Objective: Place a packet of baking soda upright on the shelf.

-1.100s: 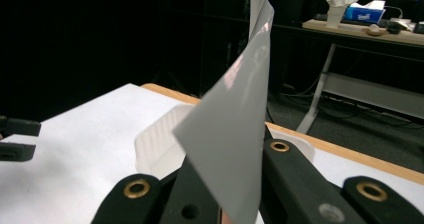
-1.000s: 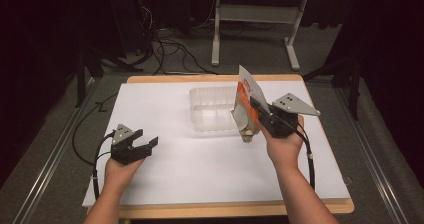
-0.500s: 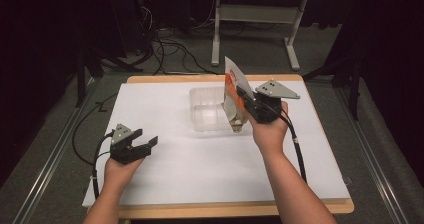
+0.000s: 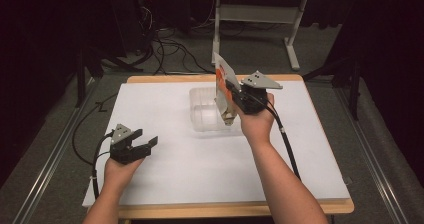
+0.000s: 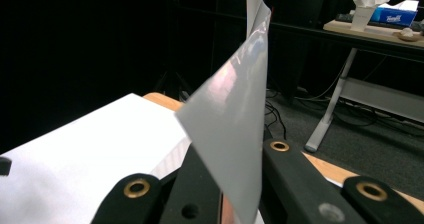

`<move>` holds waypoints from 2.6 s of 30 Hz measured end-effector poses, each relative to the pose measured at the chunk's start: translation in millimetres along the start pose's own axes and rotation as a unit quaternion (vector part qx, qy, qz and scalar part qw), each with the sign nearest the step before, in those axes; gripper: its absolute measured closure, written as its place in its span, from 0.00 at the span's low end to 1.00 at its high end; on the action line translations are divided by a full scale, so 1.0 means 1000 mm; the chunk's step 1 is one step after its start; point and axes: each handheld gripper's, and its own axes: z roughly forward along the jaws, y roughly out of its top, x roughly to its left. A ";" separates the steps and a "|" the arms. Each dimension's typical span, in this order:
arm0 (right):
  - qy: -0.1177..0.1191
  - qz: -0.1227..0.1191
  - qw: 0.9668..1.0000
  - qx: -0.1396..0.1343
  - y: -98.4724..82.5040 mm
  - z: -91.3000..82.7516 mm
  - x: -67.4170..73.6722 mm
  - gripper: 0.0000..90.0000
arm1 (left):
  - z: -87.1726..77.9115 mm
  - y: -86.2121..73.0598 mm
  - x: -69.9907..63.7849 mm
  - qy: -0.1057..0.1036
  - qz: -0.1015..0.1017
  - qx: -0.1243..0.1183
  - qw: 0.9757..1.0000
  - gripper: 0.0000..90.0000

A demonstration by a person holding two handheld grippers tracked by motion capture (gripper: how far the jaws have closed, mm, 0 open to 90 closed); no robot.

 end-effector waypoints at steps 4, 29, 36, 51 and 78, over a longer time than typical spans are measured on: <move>0.004 0.007 1.000 -0.005 0.003 0.014 0.001 1.00 | 0.001 0.000 0.000 -0.001 0.001 0.002 1.000 0.36; 0.004 0.020 0.999 0.033 -0.011 0.075 0.012 1.00 | -0.001 0.000 0.001 -0.006 -0.010 -0.002 1.000 0.36; 0.002 0.020 0.999 0.047 -0.019 0.083 0.013 1.00 | 0.000 -0.001 0.000 -0.006 -0.010 -0.001 1.000 0.36; 0.002 0.023 0.999 0.049 -0.034 0.087 0.016 1.00 | 0.002 -0.001 0.001 -0.005 -0.010 0.001 1.000 0.36; 0.010 0.013 0.998 0.057 -0.056 0.067 0.020 1.00 | 0.004 -0.001 0.001 -0.003 -0.007 0.005 1.000 0.36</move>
